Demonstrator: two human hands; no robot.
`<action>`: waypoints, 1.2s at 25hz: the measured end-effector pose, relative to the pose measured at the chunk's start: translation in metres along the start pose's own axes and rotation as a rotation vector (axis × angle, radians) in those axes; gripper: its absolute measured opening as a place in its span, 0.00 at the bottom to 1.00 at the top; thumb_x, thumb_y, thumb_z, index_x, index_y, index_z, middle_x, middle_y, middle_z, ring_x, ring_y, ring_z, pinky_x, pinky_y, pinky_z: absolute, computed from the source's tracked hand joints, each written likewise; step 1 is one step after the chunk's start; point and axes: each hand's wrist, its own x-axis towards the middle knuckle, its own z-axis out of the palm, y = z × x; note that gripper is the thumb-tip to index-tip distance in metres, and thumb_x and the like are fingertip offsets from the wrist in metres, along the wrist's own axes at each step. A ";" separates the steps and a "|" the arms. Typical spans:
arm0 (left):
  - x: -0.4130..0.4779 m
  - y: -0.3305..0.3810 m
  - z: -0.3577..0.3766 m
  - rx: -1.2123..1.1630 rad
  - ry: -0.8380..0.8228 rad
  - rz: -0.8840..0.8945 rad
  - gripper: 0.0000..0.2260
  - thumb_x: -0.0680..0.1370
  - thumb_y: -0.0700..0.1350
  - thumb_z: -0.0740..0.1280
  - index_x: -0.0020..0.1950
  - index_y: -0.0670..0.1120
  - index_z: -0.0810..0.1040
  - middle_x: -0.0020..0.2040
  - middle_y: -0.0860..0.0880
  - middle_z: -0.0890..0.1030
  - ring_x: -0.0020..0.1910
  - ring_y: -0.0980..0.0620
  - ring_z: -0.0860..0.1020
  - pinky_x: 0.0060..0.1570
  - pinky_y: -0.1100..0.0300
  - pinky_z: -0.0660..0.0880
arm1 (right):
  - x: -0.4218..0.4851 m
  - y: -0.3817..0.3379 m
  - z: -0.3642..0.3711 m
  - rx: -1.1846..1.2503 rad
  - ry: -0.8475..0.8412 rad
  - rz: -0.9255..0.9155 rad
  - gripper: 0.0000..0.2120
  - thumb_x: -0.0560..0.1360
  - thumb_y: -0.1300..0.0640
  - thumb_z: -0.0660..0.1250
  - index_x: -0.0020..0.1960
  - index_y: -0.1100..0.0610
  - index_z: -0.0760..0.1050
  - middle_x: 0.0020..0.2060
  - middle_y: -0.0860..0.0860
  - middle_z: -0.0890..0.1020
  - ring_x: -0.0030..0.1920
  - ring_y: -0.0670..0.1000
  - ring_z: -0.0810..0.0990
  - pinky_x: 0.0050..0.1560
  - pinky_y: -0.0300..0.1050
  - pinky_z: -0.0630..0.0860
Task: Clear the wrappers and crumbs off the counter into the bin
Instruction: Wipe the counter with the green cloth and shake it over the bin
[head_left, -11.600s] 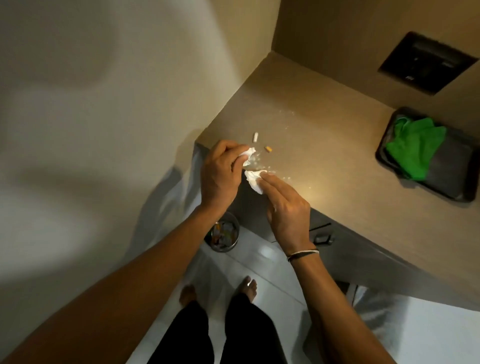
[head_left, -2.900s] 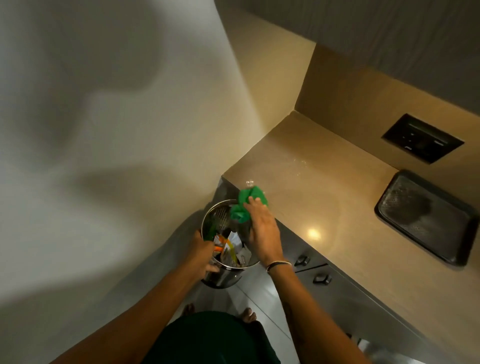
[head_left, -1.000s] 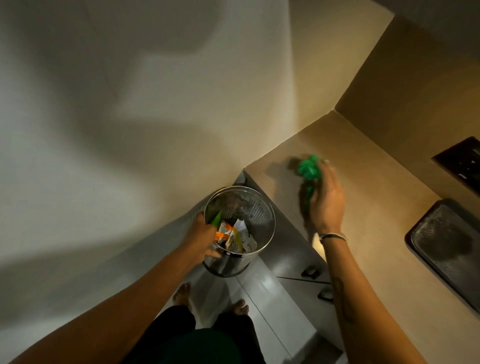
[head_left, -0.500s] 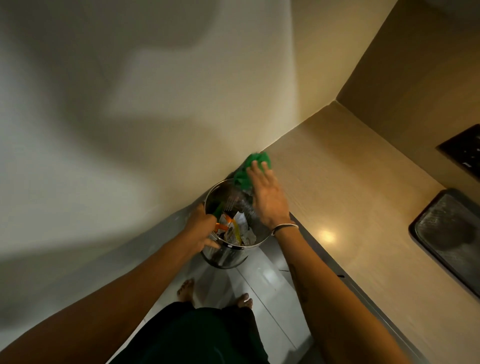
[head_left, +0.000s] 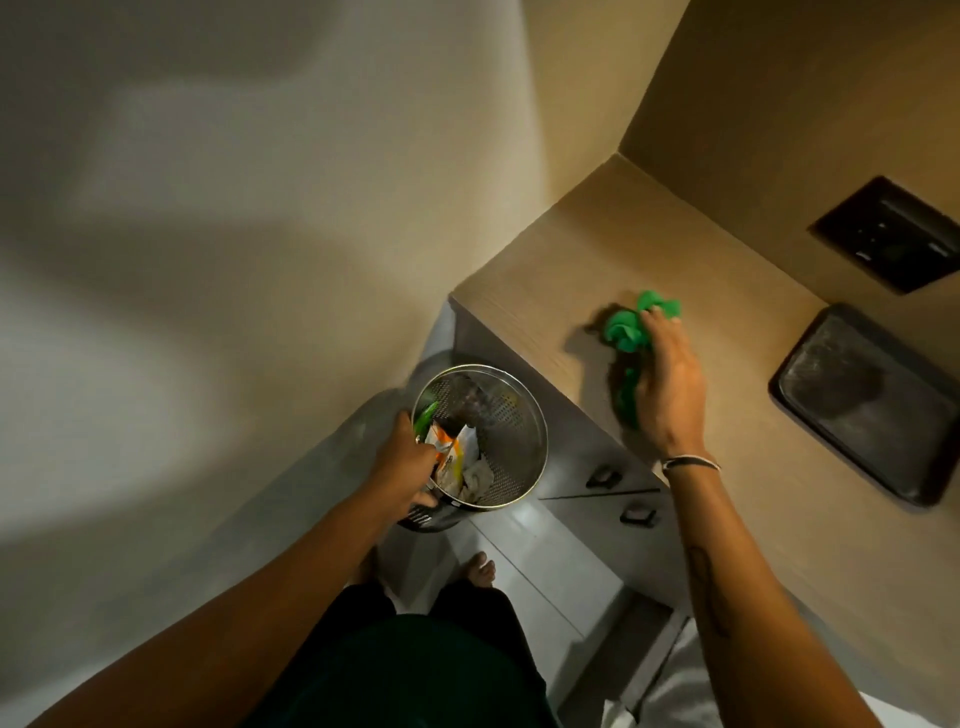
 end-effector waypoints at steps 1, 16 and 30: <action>-0.002 0.000 0.010 0.026 -0.001 -0.001 0.27 0.82 0.40 0.67 0.80 0.54 0.63 0.71 0.41 0.76 0.58 0.35 0.82 0.34 0.38 0.85 | -0.005 0.016 -0.003 -0.049 -0.023 0.081 0.30 0.80 0.68 0.61 0.81 0.57 0.66 0.81 0.59 0.66 0.83 0.61 0.61 0.83 0.66 0.60; -0.017 -0.013 0.031 -0.141 -0.058 -0.021 0.23 0.78 0.35 0.68 0.71 0.52 0.71 0.62 0.42 0.82 0.51 0.39 0.84 0.28 0.49 0.84 | -0.071 -0.017 0.010 0.134 0.129 -0.143 0.27 0.79 0.59 0.58 0.78 0.55 0.70 0.79 0.55 0.71 0.81 0.55 0.66 0.84 0.52 0.61; -0.009 -0.019 0.016 -0.159 -0.034 0.056 0.22 0.78 0.36 0.68 0.65 0.59 0.72 0.62 0.46 0.81 0.50 0.44 0.83 0.30 0.47 0.85 | -0.108 -0.080 0.105 0.204 -0.233 -0.270 0.29 0.79 0.63 0.59 0.79 0.51 0.69 0.81 0.50 0.68 0.84 0.53 0.60 0.85 0.57 0.59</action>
